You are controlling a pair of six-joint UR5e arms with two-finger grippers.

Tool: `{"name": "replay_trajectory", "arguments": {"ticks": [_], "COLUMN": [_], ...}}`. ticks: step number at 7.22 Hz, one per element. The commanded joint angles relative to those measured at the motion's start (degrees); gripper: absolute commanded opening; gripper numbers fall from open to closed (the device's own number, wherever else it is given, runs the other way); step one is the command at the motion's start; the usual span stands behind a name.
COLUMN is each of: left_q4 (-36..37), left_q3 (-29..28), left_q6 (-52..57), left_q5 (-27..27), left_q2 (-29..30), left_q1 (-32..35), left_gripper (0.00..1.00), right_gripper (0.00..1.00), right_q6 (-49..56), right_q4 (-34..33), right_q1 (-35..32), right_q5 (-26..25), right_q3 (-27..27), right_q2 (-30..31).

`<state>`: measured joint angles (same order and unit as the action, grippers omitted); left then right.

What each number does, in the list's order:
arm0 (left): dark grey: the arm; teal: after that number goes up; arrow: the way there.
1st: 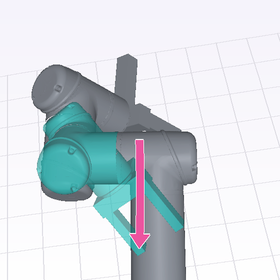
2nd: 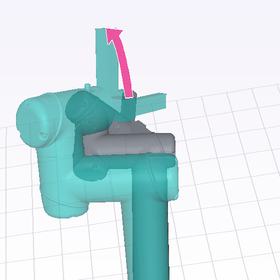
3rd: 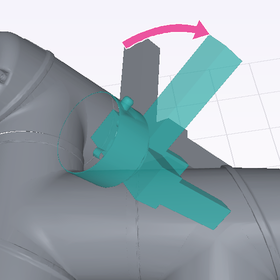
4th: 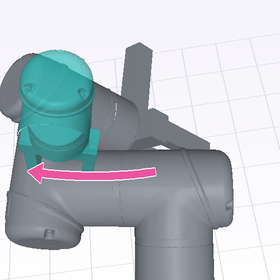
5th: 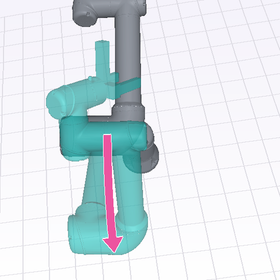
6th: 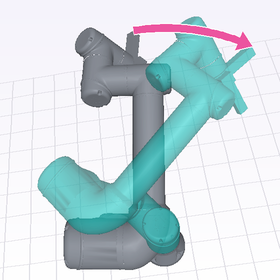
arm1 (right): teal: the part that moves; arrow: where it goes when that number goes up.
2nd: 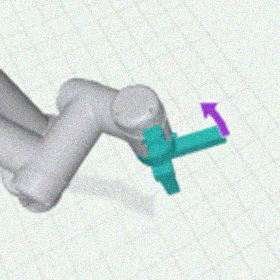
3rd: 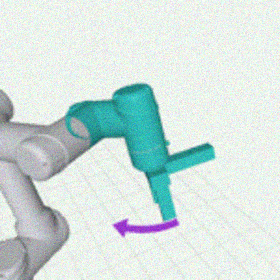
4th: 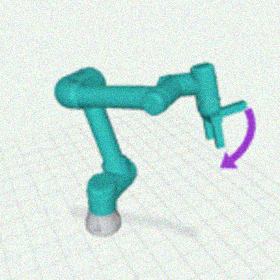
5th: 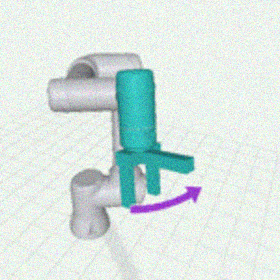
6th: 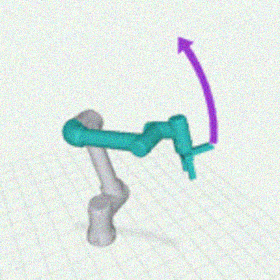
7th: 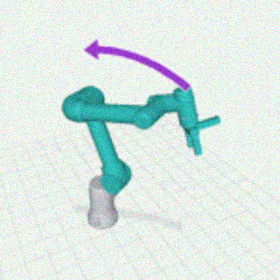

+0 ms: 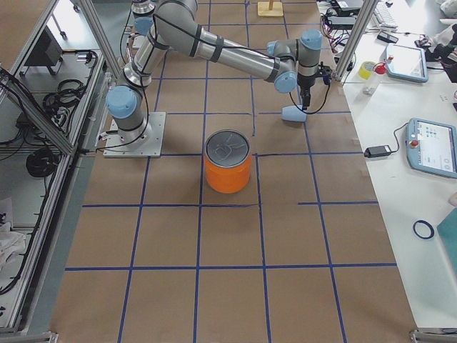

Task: Flip cup
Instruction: 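Lower the right gripper and close it around the white cup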

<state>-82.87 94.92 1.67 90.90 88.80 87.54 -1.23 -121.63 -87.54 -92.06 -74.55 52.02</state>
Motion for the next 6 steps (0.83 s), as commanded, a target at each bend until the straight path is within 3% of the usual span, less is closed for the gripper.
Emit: {"name": "replay_trajectory", "arguments": {"ticks": [1, 6], "left_q4": [0.2, 0.6], "left_q3": [0.0, 0.0], "left_q6": [0.0, 0.1], "left_q5": [0.0, 0.1], "left_q2": [0.4, 0.4], "left_q1": [0.0, 0.0], "left_gripper": [1.00, 1.00], "right_gripper": [1.00, 0.98], "right_q6": [0.8, 1.0], "right_q4": [-1.1, -4.8], "right_q1": [0.0, 0.0], "right_q5": [-0.2, -0.1], "right_q3": [-0.6, -1.8], "right_q2": [-2.2, -4.9]}}
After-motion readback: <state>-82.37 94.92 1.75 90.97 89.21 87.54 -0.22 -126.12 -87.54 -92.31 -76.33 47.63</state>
